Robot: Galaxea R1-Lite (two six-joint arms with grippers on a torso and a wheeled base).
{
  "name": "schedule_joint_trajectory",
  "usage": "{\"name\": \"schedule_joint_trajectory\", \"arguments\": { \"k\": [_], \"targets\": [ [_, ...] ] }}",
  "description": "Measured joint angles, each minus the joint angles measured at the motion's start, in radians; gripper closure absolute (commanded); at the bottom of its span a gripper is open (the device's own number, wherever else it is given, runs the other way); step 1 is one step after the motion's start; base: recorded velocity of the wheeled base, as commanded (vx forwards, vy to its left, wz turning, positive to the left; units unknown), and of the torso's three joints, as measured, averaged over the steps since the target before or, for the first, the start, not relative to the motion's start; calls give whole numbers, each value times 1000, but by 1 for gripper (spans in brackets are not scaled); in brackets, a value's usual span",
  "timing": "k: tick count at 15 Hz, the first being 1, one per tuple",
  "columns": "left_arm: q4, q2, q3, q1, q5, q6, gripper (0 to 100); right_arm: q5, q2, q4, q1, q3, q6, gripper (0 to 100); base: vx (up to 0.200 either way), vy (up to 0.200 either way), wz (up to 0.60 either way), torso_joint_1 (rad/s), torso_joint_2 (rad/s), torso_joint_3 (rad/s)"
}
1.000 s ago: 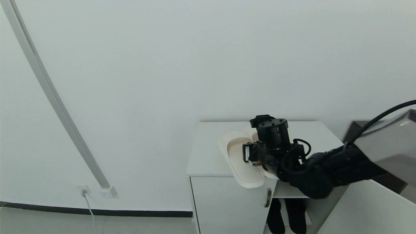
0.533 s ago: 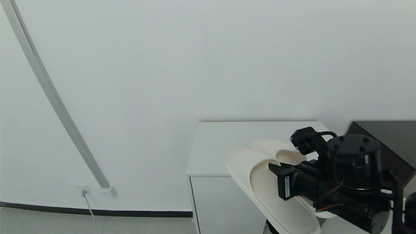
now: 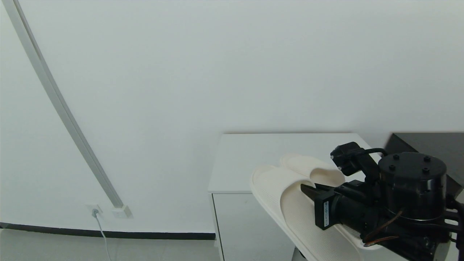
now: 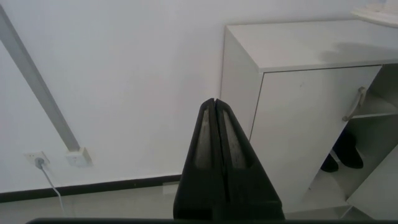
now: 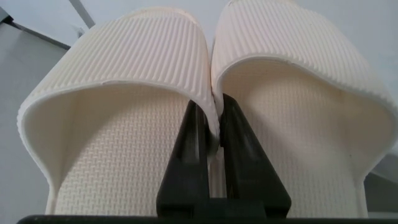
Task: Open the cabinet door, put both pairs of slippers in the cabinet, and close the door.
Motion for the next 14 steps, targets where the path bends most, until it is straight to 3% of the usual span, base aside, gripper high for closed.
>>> {"name": "schedule_joint_trajectory", "arguments": {
  "k": [5, 14],
  "targets": [
    [0, 0, 0, 0, 0, 0, 100, -1, 0, -1, 15, 7, 1, 100, -200, 0, 0, -5, -1, 2],
    [0, 0, 0, 0, 1, -1, 100, -1, 0, -2, 30, 23, 0, 100, 0, 0, 0, 0, 0, 0]
  ]
}}
